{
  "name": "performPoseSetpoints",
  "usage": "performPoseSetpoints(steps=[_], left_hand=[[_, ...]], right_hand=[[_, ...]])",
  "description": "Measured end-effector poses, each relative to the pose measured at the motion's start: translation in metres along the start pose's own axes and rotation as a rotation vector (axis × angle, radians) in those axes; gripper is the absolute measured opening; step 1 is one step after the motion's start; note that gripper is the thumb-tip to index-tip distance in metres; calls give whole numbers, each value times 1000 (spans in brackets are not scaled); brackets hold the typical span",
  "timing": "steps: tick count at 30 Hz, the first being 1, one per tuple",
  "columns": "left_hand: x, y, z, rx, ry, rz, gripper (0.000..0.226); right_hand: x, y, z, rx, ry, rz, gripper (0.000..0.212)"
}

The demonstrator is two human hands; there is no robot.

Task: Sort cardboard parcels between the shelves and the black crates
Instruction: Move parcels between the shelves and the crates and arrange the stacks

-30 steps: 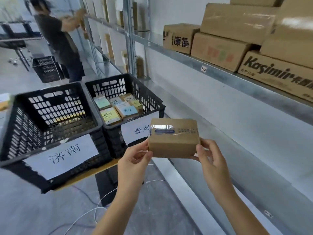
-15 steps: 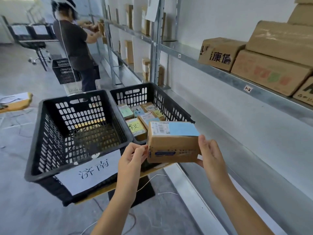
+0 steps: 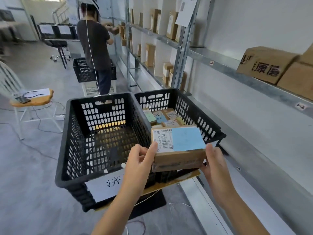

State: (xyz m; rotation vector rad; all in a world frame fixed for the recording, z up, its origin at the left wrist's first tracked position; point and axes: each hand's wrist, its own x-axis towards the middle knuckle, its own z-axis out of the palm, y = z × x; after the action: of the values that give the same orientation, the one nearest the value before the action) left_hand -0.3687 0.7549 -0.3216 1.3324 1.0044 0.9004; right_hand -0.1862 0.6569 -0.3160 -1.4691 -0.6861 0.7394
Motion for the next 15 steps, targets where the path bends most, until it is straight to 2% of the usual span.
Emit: performPoseSetpoints(steps=[2, 8, 10, 15], left_hand=[[5, 2, -2, -14, -7, -15, 65], [40, -1, 0, -75, -5, -119, 66], [52, 0, 5, -117, -13, -142, 68], [96, 14, 18, -118, -1, -93, 67]], right_hand=[[9, -1, 8, 64, -5, 35, 68], [46, 0, 13, 186, -64, 47, 24], [61, 1, 13, 204, -111, 48, 28], [115, -16, 13, 117, -214, 82, 61]])
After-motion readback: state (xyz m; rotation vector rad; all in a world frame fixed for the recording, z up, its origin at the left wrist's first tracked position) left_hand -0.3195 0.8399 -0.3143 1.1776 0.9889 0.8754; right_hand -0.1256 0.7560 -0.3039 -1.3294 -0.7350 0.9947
